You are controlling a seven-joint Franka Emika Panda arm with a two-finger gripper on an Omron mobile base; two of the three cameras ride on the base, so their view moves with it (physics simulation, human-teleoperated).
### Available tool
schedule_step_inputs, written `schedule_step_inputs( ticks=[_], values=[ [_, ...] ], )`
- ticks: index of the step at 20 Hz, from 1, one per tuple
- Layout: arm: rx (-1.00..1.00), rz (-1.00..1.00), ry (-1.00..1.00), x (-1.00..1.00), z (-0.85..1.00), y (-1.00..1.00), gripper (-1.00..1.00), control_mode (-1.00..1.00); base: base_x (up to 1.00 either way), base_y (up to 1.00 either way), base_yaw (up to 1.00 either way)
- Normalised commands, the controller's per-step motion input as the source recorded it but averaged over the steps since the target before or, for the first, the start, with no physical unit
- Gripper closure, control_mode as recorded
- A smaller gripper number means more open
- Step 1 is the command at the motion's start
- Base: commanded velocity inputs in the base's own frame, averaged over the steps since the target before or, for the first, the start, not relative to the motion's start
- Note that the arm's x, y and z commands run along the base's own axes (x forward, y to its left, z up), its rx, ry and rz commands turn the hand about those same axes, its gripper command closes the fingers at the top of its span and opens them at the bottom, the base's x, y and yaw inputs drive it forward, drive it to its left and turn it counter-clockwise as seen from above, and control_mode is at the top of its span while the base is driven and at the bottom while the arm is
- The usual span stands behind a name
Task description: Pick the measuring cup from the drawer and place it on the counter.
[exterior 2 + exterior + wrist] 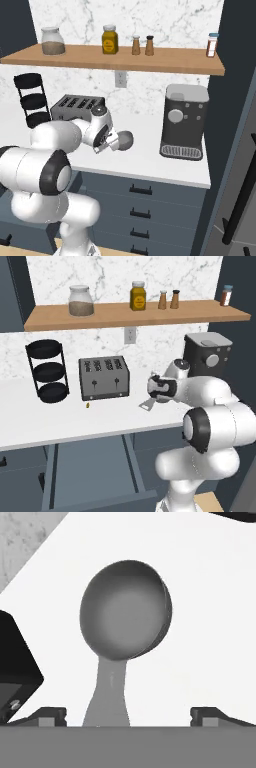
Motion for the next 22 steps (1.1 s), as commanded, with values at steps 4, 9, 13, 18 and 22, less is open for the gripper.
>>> schedule_step_inputs(
  ticks=[4,9,13,18,22],
  values=[
    [0.00,-0.05,-0.02,-0.97,0.91,-0.45,-1.00,-1.00,0.00,0.00,0.00],
    [-0.01,-0.01,-0.01,-1.00,0.96,-0.18,-1.00,-1.00,0.00,0.00,0.00],
    [-0.05,0.01,-0.12,-1.00,1.00,0.00,-1.00,-1.00,0.00,0.00,0.00],
    [-0.08,0.12,-0.15,-1.00,0.85,0.01,-1.00,-1.00,0.00,0.00,0.00],
    [-0.14,0.18,-0.21,-1.00,0.60,0.28,-1.00,-1.00,0.00,0.00,0.00]
  ],
)
